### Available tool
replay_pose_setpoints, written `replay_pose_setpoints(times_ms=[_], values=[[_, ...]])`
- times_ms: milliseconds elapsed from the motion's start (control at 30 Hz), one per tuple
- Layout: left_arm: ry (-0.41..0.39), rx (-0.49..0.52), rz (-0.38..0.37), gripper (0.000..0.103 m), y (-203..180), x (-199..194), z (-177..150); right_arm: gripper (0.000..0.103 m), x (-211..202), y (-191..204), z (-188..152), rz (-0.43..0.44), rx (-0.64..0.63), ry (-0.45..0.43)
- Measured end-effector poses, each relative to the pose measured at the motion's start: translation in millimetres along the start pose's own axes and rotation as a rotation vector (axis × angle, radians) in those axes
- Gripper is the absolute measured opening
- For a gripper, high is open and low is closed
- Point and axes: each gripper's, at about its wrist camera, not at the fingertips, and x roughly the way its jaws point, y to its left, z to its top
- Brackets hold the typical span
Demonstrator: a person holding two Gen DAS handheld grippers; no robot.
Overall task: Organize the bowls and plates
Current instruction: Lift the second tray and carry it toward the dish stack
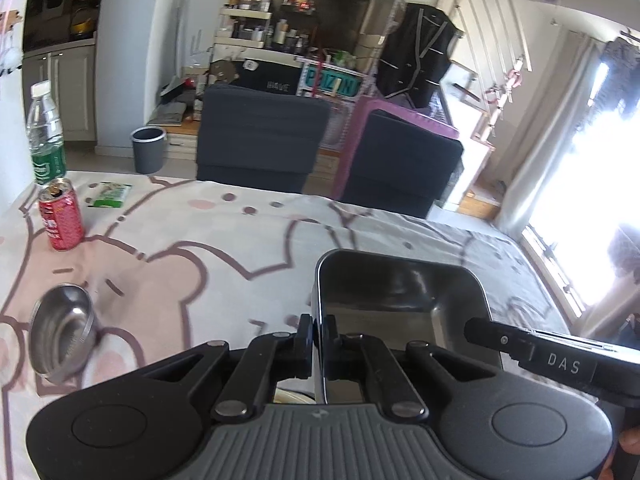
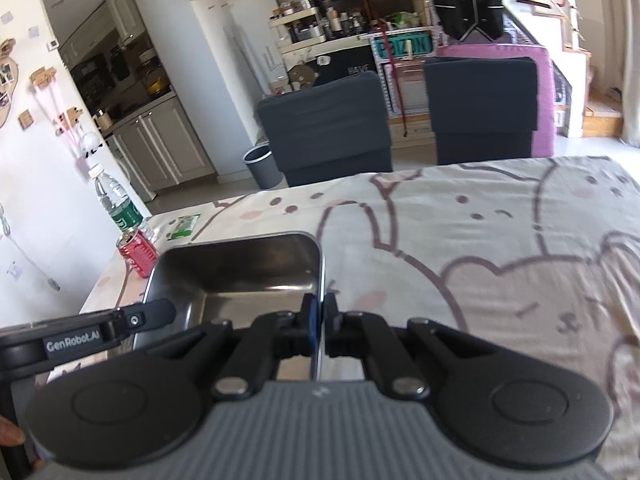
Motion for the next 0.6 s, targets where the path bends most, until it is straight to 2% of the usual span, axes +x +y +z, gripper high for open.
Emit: replay_pose_setpoints(times_ms=[333, 600], values=[[0.04, 0.049, -0.102, 0.006, -56, 5, -28, 0.004, -54, -60, -32, -0.05, 0.095, -0.038], [0.104, 0.103, -0.152, 0.006, -93, 27, -46, 0.004, -68, -95, -50, -0.114, 0.15, -0.019]])
